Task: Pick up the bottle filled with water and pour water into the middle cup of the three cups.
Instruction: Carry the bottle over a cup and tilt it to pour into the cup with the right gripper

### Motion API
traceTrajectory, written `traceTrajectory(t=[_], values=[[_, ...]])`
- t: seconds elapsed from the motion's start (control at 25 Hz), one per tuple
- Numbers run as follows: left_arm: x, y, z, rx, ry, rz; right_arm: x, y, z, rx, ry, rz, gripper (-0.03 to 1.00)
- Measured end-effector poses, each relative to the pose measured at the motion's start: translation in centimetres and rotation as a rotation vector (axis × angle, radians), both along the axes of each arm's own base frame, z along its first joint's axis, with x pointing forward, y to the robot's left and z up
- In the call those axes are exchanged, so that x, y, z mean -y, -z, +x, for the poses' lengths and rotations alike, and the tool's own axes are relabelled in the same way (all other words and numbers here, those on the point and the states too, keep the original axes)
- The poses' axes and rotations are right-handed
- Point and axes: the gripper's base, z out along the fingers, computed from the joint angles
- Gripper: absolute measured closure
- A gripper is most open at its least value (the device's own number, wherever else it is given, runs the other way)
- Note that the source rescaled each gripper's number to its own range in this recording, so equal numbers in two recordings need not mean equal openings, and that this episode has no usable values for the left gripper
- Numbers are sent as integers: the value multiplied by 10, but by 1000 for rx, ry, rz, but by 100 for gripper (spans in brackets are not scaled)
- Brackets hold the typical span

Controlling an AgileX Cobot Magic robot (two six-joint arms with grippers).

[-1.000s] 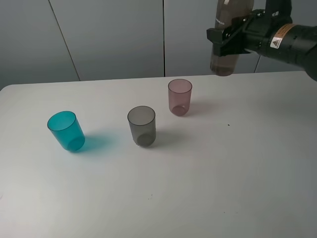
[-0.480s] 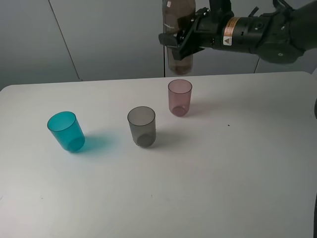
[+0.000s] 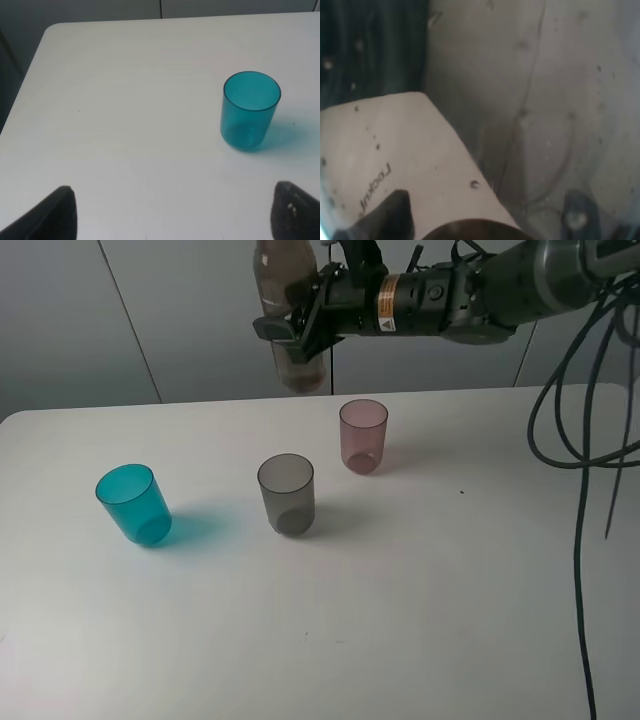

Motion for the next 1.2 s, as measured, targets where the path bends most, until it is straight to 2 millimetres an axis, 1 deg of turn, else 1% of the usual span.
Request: traceTrajectory(t=[0.12, 0.24, 0.44, 0.6, 0.92, 1.2], values=[[0, 0, 0, 0, 0, 0, -5, 11, 10, 7, -18, -24, 96], [0, 0, 0, 0, 0, 0, -9, 21, 16, 54, -50, -64, 96], [0, 0, 0, 0, 0, 0, -12, 33, 17, 181, -123, -129, 96], [0, 0, 0, 0, 0, 0, -11, 35, 17, 276, -155, -178, 96], [0, 0, 0, 0, 0, 0, 1, 37, 24, 460, -183, -284, 96], [0, 0, 0, 0, 0, 0, 3, 37, 25, 578, -215, -343, 96]])
